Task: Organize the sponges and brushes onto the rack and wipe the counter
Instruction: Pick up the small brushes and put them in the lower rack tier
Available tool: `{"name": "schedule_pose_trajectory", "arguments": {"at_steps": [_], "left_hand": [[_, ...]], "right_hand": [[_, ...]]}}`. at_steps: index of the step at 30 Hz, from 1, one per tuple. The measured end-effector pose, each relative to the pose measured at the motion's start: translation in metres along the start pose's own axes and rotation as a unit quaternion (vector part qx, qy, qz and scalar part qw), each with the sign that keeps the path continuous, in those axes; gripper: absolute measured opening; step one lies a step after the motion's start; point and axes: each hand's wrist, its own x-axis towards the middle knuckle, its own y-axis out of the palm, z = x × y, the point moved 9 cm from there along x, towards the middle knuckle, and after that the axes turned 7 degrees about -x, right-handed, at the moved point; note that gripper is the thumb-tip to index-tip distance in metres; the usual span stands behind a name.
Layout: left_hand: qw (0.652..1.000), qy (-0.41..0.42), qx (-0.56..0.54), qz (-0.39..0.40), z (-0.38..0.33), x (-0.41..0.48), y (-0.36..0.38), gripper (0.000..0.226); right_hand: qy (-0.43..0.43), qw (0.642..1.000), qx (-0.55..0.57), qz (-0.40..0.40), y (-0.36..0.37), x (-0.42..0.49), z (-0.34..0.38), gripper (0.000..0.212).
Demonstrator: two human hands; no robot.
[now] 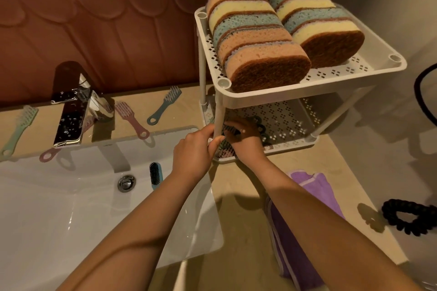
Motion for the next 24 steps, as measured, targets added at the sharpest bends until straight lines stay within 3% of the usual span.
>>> {"name": "schedule_pose_trajectory", "arguments": {"at_steps": [3,10,15,20,24], "left_hand": [[1.0,-0.016,-0.002,0.003,0.0,-0.002,0.0,0.03],[0.991,-0.048,-0.123,0.011,0.008,-0.019,-0.02,0.031],[0.974,-0.082,-0.208,0.04,0.045,-0.04,-0.049,0.007],[0.948,-0.179,-0.245,0.094,0.098,-0.063,-0.065,0.011],[0.893,-0.299,-0.322,0.094,0.144,-0.085,-0.067,0.017]], "right_hand": [[0.035,0.999,0.041,0.007,-0.011,-0.029,0.01,0.021],[0.062,0.989,0.125,-0.048,-0.031,-0.075,0.042,0.008],[0.047,0.985,0.165,-0.022,-0.026,-0.104,0.076,0.007],[-0.016,0.993,0.116,0.007,-0.001,-0.101,0.118,0.012],[-0.052,0.996,0.075,0.025,0.03,-0.081,0.143,0.012]]}}
